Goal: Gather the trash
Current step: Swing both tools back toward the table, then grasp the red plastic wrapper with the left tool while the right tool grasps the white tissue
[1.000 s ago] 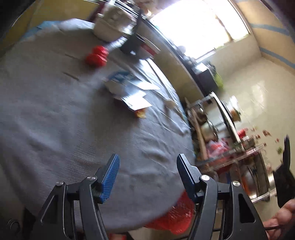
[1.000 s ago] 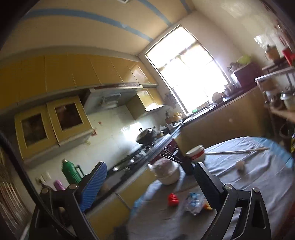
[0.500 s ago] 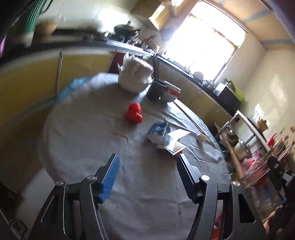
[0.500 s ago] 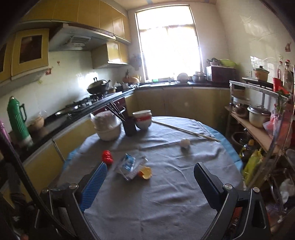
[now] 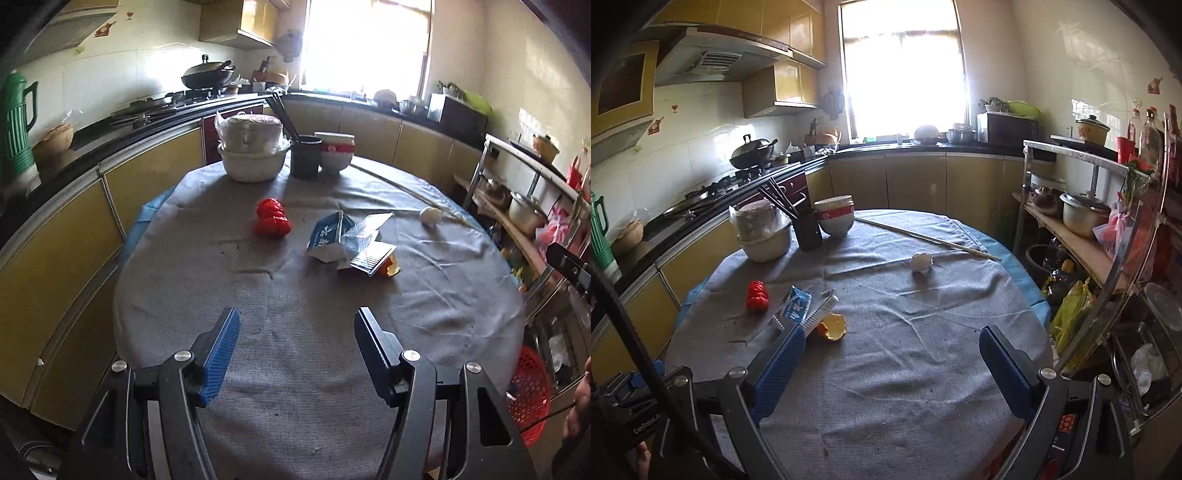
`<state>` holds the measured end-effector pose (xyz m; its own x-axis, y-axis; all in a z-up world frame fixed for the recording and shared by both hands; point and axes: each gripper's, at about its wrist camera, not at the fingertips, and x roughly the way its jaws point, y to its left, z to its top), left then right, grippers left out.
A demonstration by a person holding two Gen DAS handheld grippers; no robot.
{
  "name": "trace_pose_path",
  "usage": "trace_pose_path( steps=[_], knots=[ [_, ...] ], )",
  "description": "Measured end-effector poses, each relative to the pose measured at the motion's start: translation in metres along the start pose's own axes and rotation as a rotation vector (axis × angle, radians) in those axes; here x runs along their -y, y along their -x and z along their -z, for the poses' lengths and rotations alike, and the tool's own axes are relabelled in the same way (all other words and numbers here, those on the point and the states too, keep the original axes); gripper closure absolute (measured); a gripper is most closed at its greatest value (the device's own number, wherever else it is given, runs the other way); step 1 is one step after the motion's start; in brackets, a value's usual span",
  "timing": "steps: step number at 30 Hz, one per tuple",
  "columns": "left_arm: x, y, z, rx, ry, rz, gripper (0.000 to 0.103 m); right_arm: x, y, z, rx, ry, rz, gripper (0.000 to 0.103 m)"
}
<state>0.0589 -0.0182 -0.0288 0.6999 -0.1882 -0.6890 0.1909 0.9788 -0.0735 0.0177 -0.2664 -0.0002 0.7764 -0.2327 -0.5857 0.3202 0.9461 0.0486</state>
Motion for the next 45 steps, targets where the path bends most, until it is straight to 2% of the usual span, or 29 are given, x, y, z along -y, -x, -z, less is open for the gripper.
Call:
trace_pose_path(
  steps=[15, 21, 29, 38, 42, 44, 45],
  knots=[
    [0.013, -0.038, -0.016, -0.088, -0.081, -0.057, 0.037, 0.027, -0.049, -0.008, -0.081, -0.007, 0.021, 0.006],
    [0.003, -0.064, -0.031, -0.157, -0.096, -0.033, 0.036, 0.057, -0.086, -0.014, -0.152, -0.096, -0.124, 0.006],
    [-0.024, -0.117, -0.064, -0.27, -0.068, 0.015, 0.036, 0.113, -0.176, -0.027, -0.284, -0.288, -0.216, 0.006],
    [-0.059, -0.191, -0.108, -0.363, 0.004, -0.025, 0.036, 0.107, -0.286, -0.083, -0.338, -0.377, -0.279, 0.006],
    [-0.069, -0.22, -0.126, -0.397, 0.023, -0.034, 0.036, 0.111, -0.339, -0.095, -0.377, -0.465, -0.248, 0.007],
    [-0.071, -0.234, -0.136, -0.406, 0.036, -0.028, 0.036, 0.11, -0.361, -0.098, -0.392, -0.479, -0.224, 0.012],
    [-0.072, -0.24, -0.141, -0.409, 0.043, -0.023, 0.036, 0.108, -0.371, -0.098, -0.407, -0.483, -0.227, 0.017]
  ],
)
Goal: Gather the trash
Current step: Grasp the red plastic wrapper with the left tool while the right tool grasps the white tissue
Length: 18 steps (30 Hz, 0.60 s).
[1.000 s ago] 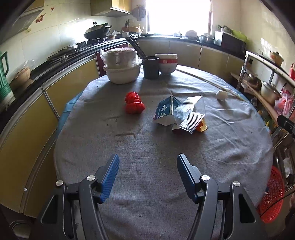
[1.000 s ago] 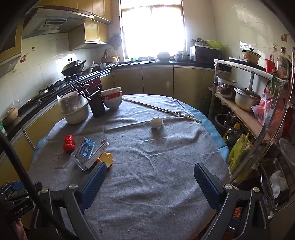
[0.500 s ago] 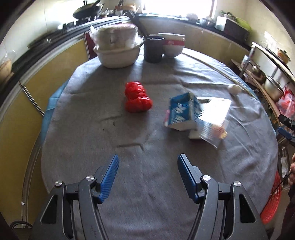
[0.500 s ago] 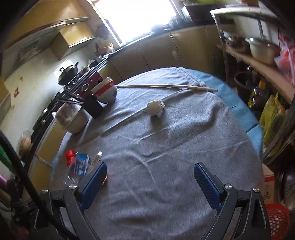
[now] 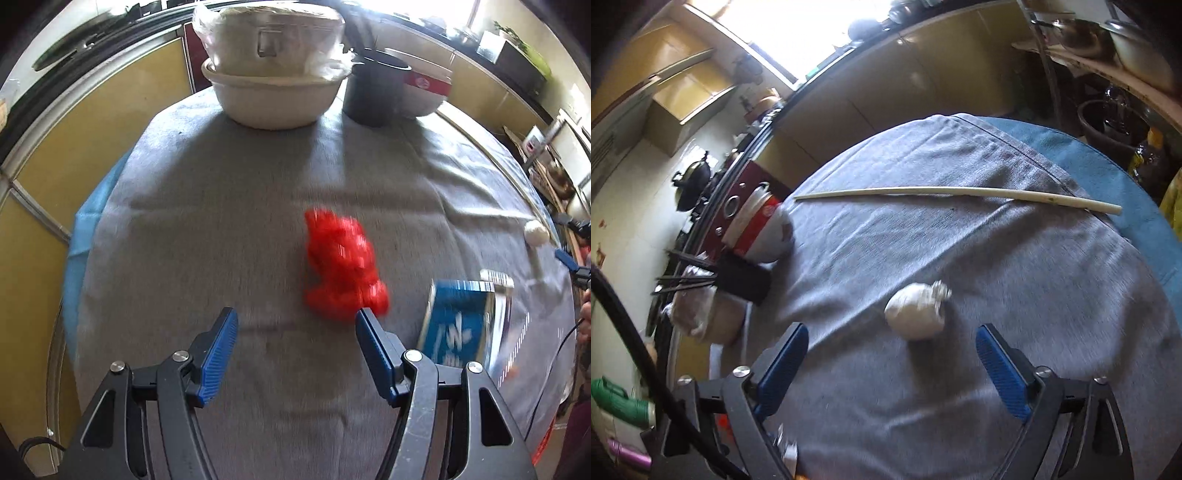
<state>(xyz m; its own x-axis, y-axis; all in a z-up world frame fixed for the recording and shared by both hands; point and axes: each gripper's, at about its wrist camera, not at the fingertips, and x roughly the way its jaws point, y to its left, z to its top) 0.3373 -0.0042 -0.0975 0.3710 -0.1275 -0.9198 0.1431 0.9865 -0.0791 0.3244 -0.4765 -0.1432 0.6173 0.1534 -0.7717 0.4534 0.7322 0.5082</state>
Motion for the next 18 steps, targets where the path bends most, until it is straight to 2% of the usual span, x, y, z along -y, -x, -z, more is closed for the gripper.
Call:
trace_pose_path(
  steps=[4, 5, 7, 8, 13, 15, 16, 18],
  knots=[
    [0.004, -0.016, -0.021, -0.015, 0.017, 0.038, 0.036, -0.003, -0.034, -0.002, -0.061, -0.015, 0.059, 0.04],
    [0.007, -0.022, -0.026, -0.024, 0.019, 0.043, 0.036, -0.004, -0.039, -0.001, -0.065, -0.014, 0.067, 0.042],
    [0.01, -0.031, -0.032, -0.041, 0.025, 0.073, 0.036, -0.008, -0.042, -0.001, -0.034, 0.005, 0.096, 0.057],
    [0.012, -0.034, -0.035, -0.047, 0.028, 0.082, 0.036, -0.009, -0.045, -0.001, -0.034, 0.003, 0.091, 0.061],
    [0.017, -0.043, -0.038, -0.04, 0.035, 0.11, 0.037, -0.009, -0.041, 0.009, -0.007, 0.033, 0.09, 0.065],
    [0.018, -0.047, -0.036, -0.05, 0.031, 0.154, 0.054, -0.01, -0.034, 0.015, -0.006, 0.04, 0.065, 0.065],
    [0.019, -0.049, -0.034, -0.06, 0.034, 0.179, 0.058, -0.011, -0.029, 0.02, -0.005, 0.047, 0.046, 0.065],
    [0.021, -0.047, -0.03, -0.044, 0.029, 0.174, 0.059, -0.015, -0.017, 0.031, -0.001, 0.064, 0.0, 0.065]
  ],
)
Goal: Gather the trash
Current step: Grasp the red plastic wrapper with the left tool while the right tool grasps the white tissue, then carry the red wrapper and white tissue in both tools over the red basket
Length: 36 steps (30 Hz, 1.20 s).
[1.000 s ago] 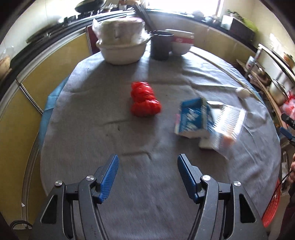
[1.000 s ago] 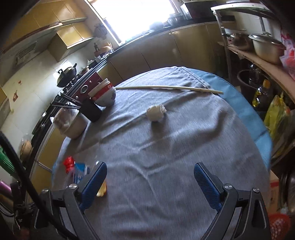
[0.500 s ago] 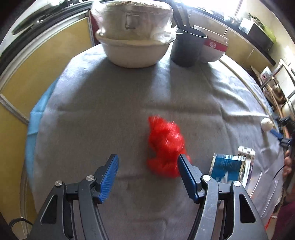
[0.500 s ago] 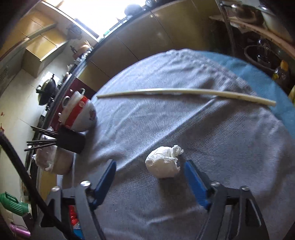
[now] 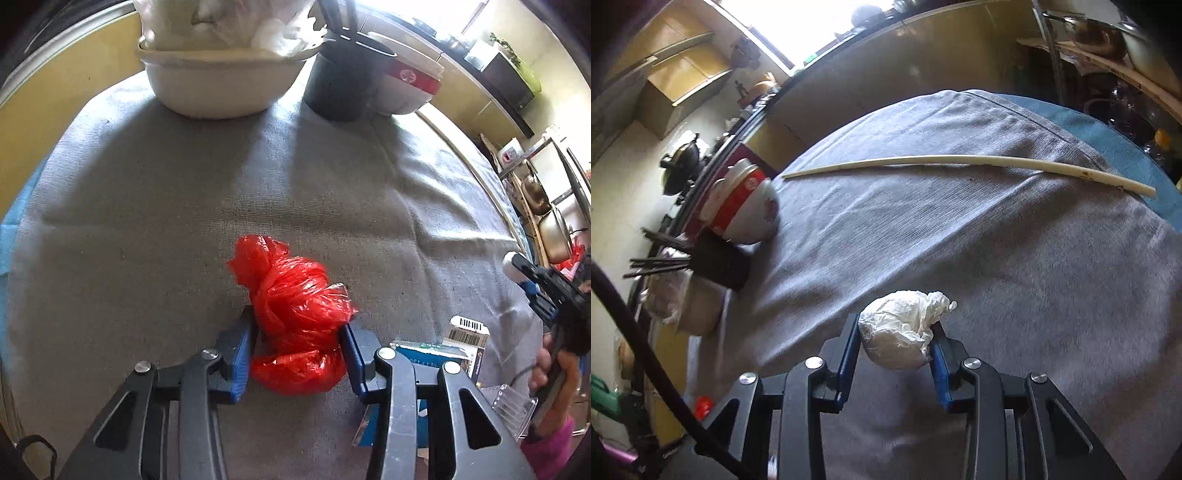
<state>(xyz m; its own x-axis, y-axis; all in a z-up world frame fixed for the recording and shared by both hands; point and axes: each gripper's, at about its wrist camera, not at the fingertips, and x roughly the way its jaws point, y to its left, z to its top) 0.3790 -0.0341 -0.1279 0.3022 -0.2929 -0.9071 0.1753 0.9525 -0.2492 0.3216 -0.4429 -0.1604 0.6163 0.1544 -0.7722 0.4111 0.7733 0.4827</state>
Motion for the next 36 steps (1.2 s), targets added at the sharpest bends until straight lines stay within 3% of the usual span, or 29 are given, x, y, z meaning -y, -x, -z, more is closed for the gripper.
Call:
trace_pose_path(
  steps=[5, 13, 19, 24, 30, 36],
  knots=[
    [0.004, 0.016, 0.023, 0.012, 0.003, 0.023, 0.061, -0.012, 0.038, 0.033, 0.009, 0.027, -0.141, 0.065],
    [0.029, 0.107, 0.099, 0.192, -0.087, -0.017, 0.061, -0.015, 0.124, 0.096, 0.063, 0.074, -0.24, 0.065],
    [0.056, 0.158, 0.166, 0.303, -0.126, -0.005, 0.061, -0.015, 0.185, 0.152, 0.124, 0.154, -0.211, 0.065],
    [0.078, 0.18, 0.217, 0.342, -0.169, -0.013, 0.061, -0.014, 0.229, 0.207, 0.153, 0.257, -0.155, 0.065],
    [0.096, 0.203, 0.265, 0.373, -0.217, -0.033, 0.061, -0.005, 0.275, 0.258, 0.192, 0.311, -0.14, 0.065],
    [0.111, 0.232, 0.299, 0.459, -0.266, -0.085, 0.061, 0.002, 0.319, 0.291, 0.253, 0.348, -0.116, 0.065]
  ],
)
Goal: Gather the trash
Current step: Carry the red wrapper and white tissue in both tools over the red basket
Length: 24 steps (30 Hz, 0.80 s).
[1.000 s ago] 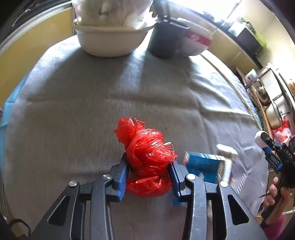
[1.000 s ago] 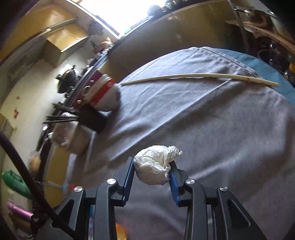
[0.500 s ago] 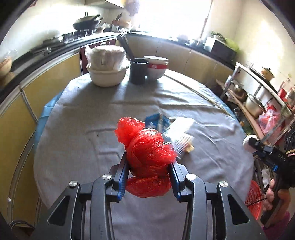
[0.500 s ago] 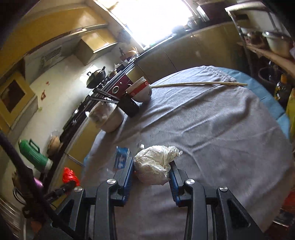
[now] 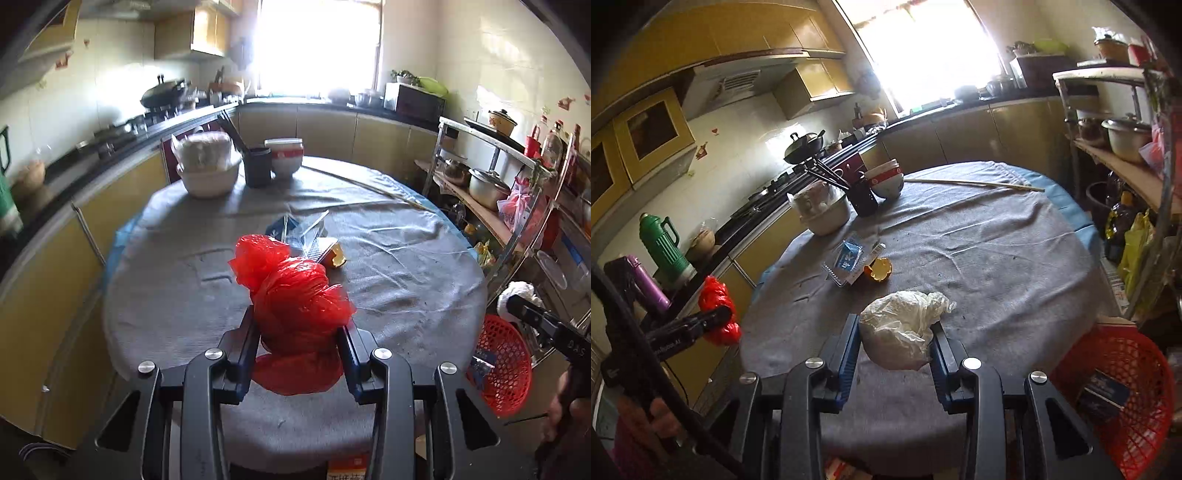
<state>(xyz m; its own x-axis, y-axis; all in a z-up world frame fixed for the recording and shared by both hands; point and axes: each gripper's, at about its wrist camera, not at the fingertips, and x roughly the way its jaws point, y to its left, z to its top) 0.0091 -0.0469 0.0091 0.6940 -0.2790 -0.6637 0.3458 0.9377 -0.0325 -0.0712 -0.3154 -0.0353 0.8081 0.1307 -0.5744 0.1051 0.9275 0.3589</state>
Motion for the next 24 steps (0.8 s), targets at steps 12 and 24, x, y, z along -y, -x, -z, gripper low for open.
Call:
trace_pose_path(
  steps=[12, 24],
  knots=[
    [0.01, 0.049, 0.022, 0.04, -0.01, -0.02, 0.061, 0.01, 0.065, 0.019, 0.069, -0.025, -0.003, 0.065],
    [0.047, 0.036, 0.031, -0.03, -0.06, 0.028, 0.061, 0.055, 0.085, 0.037, 0.07, -0.072, 0.061, 0.065]
  ],
)
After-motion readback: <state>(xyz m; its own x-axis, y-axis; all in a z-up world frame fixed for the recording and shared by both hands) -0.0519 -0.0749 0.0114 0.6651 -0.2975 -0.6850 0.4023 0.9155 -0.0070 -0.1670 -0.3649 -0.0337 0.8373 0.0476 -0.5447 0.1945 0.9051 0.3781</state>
